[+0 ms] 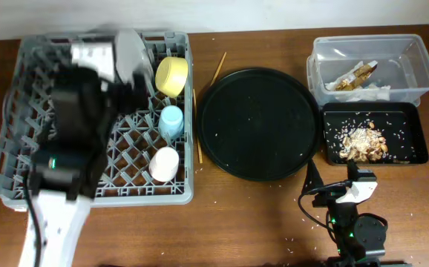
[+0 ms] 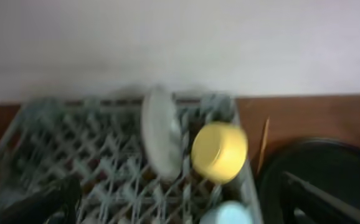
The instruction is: Sort waste into correct bins and load items into the dishwasher rack
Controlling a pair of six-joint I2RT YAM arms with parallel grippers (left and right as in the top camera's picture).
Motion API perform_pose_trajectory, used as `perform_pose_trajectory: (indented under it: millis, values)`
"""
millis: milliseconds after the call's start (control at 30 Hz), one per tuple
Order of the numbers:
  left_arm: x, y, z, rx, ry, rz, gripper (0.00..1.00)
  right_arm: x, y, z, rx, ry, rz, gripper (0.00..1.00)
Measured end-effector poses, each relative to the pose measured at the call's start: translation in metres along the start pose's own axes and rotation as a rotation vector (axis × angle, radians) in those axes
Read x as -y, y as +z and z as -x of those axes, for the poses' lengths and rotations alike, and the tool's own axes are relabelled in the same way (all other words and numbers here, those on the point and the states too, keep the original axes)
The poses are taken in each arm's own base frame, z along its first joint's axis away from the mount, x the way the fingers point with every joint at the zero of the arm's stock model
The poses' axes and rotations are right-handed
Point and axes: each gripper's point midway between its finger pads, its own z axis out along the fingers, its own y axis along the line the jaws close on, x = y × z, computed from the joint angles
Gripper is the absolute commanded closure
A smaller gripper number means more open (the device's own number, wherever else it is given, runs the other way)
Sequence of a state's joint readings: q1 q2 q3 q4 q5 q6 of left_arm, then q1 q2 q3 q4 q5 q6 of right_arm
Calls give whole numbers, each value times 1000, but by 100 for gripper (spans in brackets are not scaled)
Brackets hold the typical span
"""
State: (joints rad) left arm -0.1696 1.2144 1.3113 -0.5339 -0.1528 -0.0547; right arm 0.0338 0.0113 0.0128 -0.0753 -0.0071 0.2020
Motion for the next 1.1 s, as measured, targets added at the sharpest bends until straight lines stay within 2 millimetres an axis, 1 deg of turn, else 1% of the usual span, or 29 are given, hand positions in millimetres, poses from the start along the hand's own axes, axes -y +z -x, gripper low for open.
perform_pose_trajectory:
  millis: [33, 67, 100, 133, 167, 267, 333, 367, 433, 467, 533, 633, 1100]
  values:
    - [-6, -6, -10, 45, -8, 2, 1, -1, 0, 1, 5, 0, 2, 2]
    - [-19, -15, -41, 67, -20, 20, 1, 0, 0, 0, -1, 0, 2, 2]
    - [-32, -24, -66, 98, -20, 46, 1, 0, 0, 0, 1, 0, 2, 2]
    - [-37, -31, -75, 183, -14, 52, 1, 0, 0, 0, 2, 0, 2, 2]
    - [-42, -37, -102, 207, -1, 56, 1, 0, 0, 0, -1, 0, 2, 2]
    - [-50, -49, -161, 324, 8, 61, 1, 0, 0, 0, 0, 0, 2, 2]
    - [-51, -52, -185, 358, 16, 60, 1, 0, 0, 0, 0, 0, 2, 1]
    - [-49, -57, -190, 400, 38, 59, 1, 0, 0, 0, 0, 0, 2, 2]
    - [-48, -60, -196, 437, 78, 65, 1, 0, 0, 0, -1, 0, 2, 2]
    - [-48, -56, -211, 408, 94, 67, 1, 0, 0, 0, -1, 0, 1, 1]
    - [-48, -51, -224, 356, 102, 68, 1, 0, 0, 0, -1, 0, 1, 2]
    - [-46, -50, -226, 349, 107, 59, 1, 0, 0, 0, -1, 0, 1, 1]
    - [-46, -50, -226, 349, 107, 59, 1, 0, 0, 0, -1, 0, 2, 2]
